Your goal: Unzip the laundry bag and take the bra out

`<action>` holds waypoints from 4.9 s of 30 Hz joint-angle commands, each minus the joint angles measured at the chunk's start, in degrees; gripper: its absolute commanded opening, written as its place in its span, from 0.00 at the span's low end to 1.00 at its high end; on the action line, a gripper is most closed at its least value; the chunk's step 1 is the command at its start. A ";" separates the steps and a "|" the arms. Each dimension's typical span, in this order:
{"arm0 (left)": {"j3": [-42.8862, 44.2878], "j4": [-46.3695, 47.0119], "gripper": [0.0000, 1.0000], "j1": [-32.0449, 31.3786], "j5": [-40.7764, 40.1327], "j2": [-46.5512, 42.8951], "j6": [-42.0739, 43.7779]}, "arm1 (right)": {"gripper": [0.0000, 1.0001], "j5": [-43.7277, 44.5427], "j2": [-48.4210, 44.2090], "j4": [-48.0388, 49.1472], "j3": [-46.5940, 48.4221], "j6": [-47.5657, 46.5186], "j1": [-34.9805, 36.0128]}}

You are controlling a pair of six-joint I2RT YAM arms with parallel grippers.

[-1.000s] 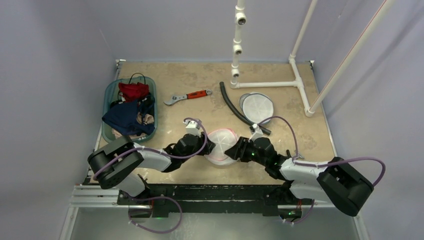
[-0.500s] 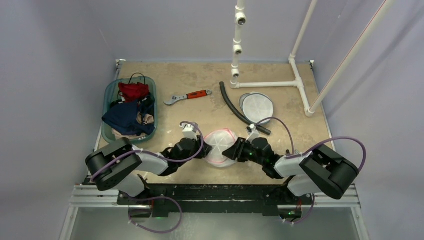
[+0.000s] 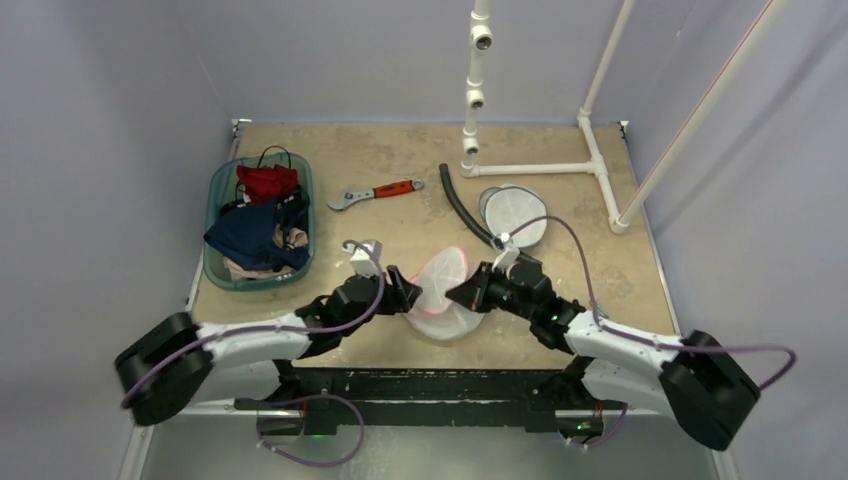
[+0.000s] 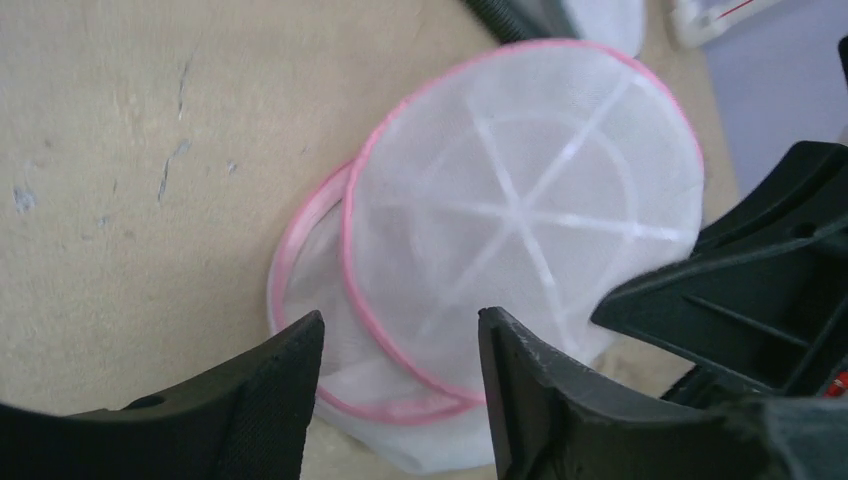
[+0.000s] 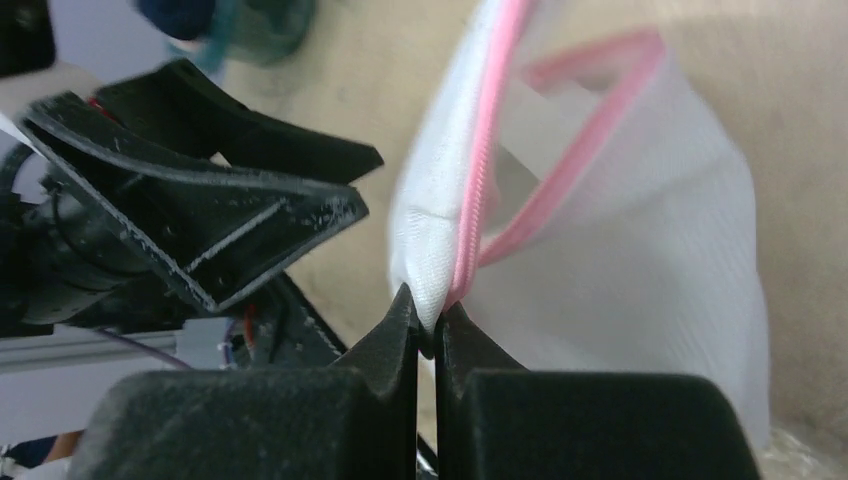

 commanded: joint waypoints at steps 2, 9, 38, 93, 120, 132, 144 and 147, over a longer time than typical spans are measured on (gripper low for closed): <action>9.58 -25.36 0.65 -0.61 -9.67 -25.09 2.85 | 0.00 2.55 -10.67 -19.90 18.47 -14.24 -0.22; 23.23 -45.49 0.88 -0.59 -20.07 -42.50 7.97 | 0.00 -12.91 -4.68 -22.15 44.67 -21.17 -0.04; 12.38 -37.80 0.85 -0.54 -8.78 -33.29 7.31 | 0.00 -13.57 -11.52 2.20 -3.43 -9.38 -0.35; -3.15 -22.88 0.24 2.82 -8.20 -13.24 -14.11 | 0.00 -26.39 16.47 38.47 -2.95 -2.71 -7.03; 17.02 -52.27 0.59 2.86 -16.39 -29.69 -1.96 | 0.83 -4.88 -7.89 -18.24 10.23 -18.86 -6.82; 13.69 -10.90 0.28 1.27 16.85 -11.42 -3.26 | 0.52 3.67 -14.52 -23.13 11.29 -17.25 -6.77; 9.02 -8.76 0.19 -1.81 5.93 5.22 -2.84 | 0.51 1.03 -14.86 -18.68 6.34 -15.16 -6.76; 7.03 -7.90 0.18 -1.61 3.44 6.50 -3.59 | 0.51 0.90 -15.49 -18.68 5.97 -15.18 -6.72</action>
